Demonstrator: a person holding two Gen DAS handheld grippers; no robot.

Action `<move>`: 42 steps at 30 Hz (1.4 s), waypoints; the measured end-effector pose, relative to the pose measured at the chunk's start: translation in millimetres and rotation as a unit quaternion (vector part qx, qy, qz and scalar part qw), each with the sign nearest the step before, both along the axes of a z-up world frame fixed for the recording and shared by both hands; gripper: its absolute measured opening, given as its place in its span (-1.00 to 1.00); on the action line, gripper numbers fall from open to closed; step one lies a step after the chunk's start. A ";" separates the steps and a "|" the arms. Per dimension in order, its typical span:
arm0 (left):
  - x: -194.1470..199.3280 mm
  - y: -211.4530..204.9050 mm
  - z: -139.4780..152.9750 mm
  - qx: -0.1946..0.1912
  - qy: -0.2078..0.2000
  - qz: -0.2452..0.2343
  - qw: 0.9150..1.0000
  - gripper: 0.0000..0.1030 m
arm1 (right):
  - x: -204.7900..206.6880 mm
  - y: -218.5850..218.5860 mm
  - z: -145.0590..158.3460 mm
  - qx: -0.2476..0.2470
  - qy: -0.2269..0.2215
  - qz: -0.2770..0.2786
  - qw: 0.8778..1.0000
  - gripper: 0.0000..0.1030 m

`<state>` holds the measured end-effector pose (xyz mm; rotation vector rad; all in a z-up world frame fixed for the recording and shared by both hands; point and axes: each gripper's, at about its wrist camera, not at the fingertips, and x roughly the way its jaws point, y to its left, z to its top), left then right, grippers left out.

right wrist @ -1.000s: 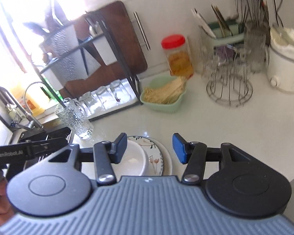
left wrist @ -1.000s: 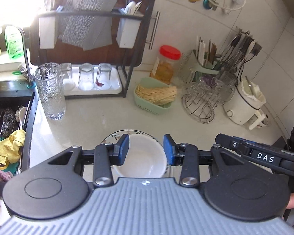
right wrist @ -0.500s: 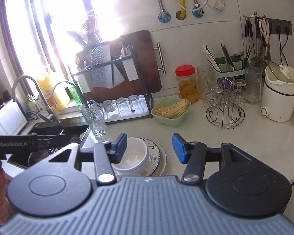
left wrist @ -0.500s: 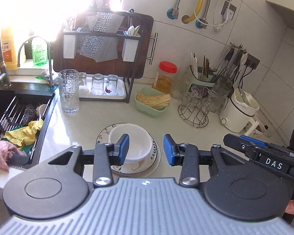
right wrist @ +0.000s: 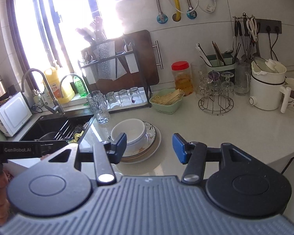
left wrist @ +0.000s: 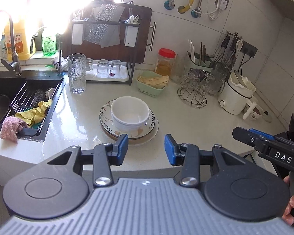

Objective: Organize plates and bowls

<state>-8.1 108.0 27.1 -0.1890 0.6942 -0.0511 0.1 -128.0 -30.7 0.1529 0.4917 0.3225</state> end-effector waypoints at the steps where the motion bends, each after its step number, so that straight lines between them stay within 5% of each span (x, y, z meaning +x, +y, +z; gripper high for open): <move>1: -4.1 -0.4 -1.3 0.000 0.001 0.002 1.000 -0.10 | -2.6 -0.5 -1.0 0.000 0.000 0.000 1.000 0.06; 25: -41.1 -8.7 -13.0 -0.004 0.010 0.002 1.000 -0.09 | -39.4 -3.7 -8.4 0.001 0.003 0.001 1.000 0.06; 38: -45.0 -1.8 -11.8 -0.003 0.009 0.005 1.000 0.03 | -42.9 0.9 -6.0 -0.003 -0.004 -0.002 1.000 0.06; 40: -45.4 0.6 -10.6 -0.001 0.009 0.005 1.000 0.18 | -42.9 1.2 -6.1 -0.003 -0.003 -0.001 1.000 0.06; 42: -45.3 2.3 -9.7 0.007 0.009 0.006 1.000 0.43 | -43.1 1.1 -6.9 -0.002 -0.004 -0.005 1.000 0.53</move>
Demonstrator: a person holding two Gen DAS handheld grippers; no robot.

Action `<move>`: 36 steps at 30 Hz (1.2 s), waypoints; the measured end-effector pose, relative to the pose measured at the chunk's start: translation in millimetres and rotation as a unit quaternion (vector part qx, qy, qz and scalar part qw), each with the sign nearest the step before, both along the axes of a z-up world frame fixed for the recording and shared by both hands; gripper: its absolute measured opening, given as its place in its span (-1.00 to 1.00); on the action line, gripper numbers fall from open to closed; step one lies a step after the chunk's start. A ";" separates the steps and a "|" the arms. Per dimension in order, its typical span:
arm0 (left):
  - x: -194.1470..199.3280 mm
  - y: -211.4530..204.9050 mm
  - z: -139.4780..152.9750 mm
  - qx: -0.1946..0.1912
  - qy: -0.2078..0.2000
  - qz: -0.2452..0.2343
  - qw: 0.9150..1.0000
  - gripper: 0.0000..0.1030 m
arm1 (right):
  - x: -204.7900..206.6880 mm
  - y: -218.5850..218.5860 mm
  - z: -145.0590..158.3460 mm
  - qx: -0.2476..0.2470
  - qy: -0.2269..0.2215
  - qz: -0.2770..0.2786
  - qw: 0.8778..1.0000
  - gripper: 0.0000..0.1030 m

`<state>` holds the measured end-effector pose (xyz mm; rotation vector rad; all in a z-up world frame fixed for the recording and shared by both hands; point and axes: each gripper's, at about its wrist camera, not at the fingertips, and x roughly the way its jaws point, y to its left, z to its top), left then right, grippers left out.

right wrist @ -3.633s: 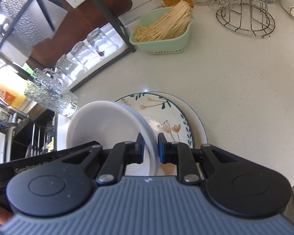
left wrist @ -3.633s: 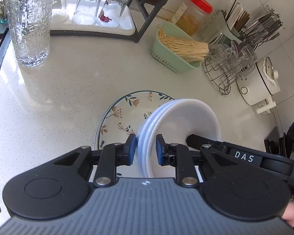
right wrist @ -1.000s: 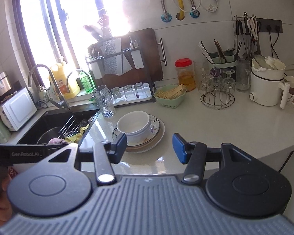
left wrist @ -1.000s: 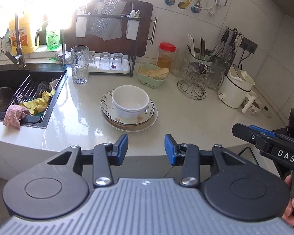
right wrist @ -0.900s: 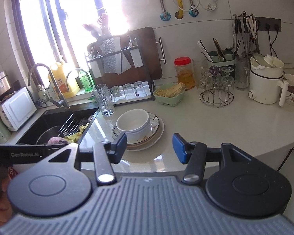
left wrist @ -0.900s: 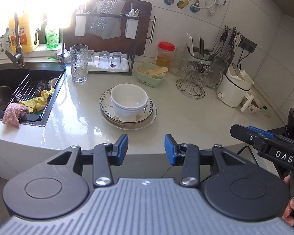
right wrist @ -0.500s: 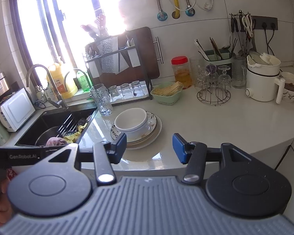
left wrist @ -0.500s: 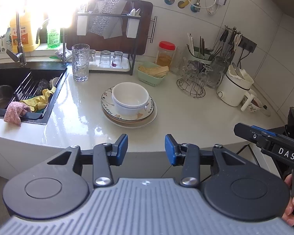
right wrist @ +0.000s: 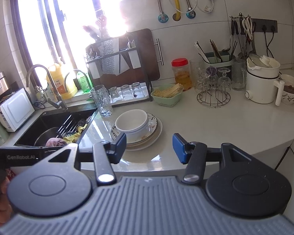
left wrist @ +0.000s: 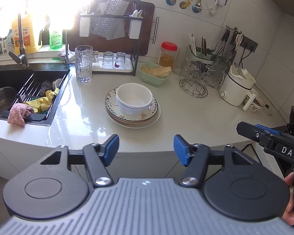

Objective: Organize plates and bowls

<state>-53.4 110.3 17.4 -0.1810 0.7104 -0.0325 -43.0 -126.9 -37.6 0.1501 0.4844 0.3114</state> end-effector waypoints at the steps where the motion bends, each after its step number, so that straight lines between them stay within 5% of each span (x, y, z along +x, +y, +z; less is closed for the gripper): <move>1: -0.1 0.9 0.2 0.004 0.000 0.002 1.000 0.56 | -0.4 -0.2 -0.2 0.002 -0.002 -0.003 1.000 0.66; 10: -0.8 6.4 3.3 0.022 -0.003 0.008 1.000 0.90 | 5.7 2.7 -4.7 -0.013 0.007 -0.003 1.000 0.75; 14: 2.0 6.2 4.1 0.024 0.002 0.009 1.000 0.93 | 7.2 2.7 -4.1 -0.009 0.004 -0.003 1.000 1.00; 36: 1.5 -10.4 1.9 0.023 0.012 0.009 1.000 0.94 | 1.7 -12.1 -7.4 -0.008 0.005 -0.012 1.000 1.00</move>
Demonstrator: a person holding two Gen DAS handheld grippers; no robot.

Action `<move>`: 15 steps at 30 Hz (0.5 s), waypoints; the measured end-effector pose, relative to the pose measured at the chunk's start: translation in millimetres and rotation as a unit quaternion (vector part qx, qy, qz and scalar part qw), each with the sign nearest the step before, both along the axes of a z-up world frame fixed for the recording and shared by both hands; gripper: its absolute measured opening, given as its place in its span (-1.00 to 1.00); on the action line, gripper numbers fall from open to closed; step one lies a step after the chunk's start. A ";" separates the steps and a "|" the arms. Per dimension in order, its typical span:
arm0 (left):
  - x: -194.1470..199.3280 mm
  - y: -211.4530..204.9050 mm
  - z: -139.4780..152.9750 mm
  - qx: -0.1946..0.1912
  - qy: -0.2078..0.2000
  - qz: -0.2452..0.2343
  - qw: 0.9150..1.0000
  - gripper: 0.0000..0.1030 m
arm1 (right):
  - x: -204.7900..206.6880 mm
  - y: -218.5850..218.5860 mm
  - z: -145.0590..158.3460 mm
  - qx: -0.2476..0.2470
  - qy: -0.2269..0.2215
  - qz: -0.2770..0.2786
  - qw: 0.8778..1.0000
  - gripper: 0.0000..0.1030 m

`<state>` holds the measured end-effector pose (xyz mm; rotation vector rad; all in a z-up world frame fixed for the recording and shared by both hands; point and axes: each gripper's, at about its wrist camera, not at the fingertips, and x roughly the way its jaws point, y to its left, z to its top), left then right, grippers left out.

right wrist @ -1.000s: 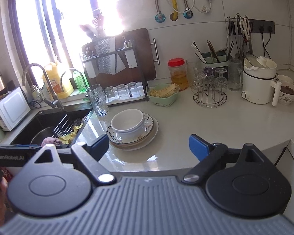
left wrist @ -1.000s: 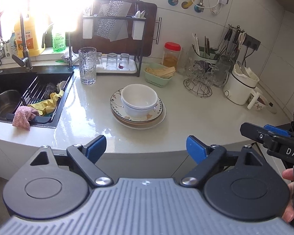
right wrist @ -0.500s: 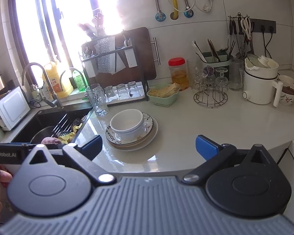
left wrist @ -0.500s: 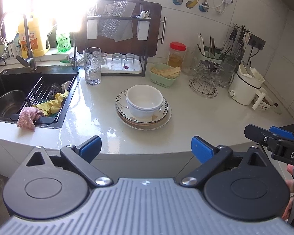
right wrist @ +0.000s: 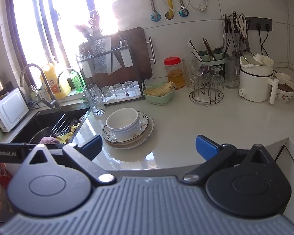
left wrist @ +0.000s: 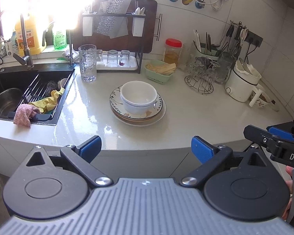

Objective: Organize plates and bowls

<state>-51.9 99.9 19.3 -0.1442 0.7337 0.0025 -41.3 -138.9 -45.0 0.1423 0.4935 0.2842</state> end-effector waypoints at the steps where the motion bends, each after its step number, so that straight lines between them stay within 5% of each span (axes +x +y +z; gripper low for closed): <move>1: -0.5 -1.2 0.3 0.002 -0.001 -0.001 1.000 0.94 | -0.7 -0.8 0.0 0.000 0.000 0.000 1.000 1.00; 15: -7.3 -5.5 4.7 0.005 -0.004 0.000 1.000 0.94 | -3.9 -3.6 1.2 0.006 -0.009 -0.005 1.000 1.00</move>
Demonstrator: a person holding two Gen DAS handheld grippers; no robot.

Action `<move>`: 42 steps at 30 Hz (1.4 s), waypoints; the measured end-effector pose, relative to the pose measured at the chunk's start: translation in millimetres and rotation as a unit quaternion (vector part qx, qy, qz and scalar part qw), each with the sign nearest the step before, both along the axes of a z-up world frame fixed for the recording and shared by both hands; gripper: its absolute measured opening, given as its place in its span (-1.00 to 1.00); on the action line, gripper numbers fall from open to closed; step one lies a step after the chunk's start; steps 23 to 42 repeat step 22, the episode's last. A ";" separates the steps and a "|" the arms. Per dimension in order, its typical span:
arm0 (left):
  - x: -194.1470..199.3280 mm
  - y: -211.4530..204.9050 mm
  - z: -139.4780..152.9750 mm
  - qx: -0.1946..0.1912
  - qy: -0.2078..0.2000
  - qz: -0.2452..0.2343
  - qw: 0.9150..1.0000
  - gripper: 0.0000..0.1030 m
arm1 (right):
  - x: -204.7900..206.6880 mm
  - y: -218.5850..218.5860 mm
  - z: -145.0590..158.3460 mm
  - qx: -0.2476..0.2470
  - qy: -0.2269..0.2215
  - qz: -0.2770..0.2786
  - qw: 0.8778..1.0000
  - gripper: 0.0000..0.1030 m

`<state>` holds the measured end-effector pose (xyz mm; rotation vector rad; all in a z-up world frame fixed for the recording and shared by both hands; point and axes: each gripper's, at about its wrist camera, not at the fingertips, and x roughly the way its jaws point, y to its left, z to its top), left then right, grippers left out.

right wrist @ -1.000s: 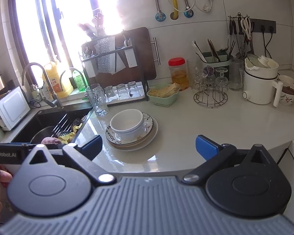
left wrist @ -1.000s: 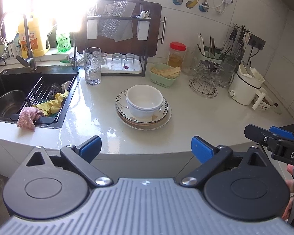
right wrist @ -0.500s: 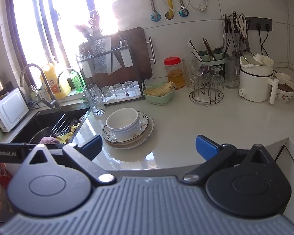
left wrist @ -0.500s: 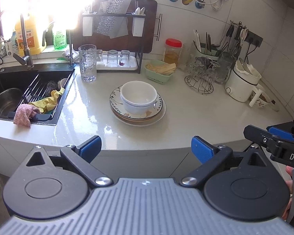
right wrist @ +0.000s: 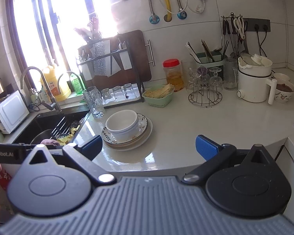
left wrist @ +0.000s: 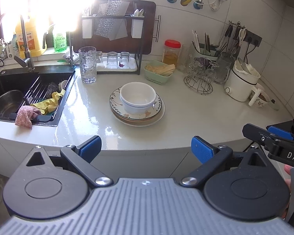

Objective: Organize plates and bowls

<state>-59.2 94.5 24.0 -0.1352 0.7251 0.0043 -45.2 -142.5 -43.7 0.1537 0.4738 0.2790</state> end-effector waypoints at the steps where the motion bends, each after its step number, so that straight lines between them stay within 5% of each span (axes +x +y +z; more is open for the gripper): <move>1: 0.1 0.2 0.3 0.000 0.000 -0.001 1.000 0.94 | 0.1 0.0 0.4 0.001 -0.001 0.000 1.000 1.00; 42: -2.1 1.2 3.0 -0.007 0.001 -0.012 1.000 0.94 | -1.4 -0.5 2.9 -0.001 -0.007 -0.004 1.000 1.00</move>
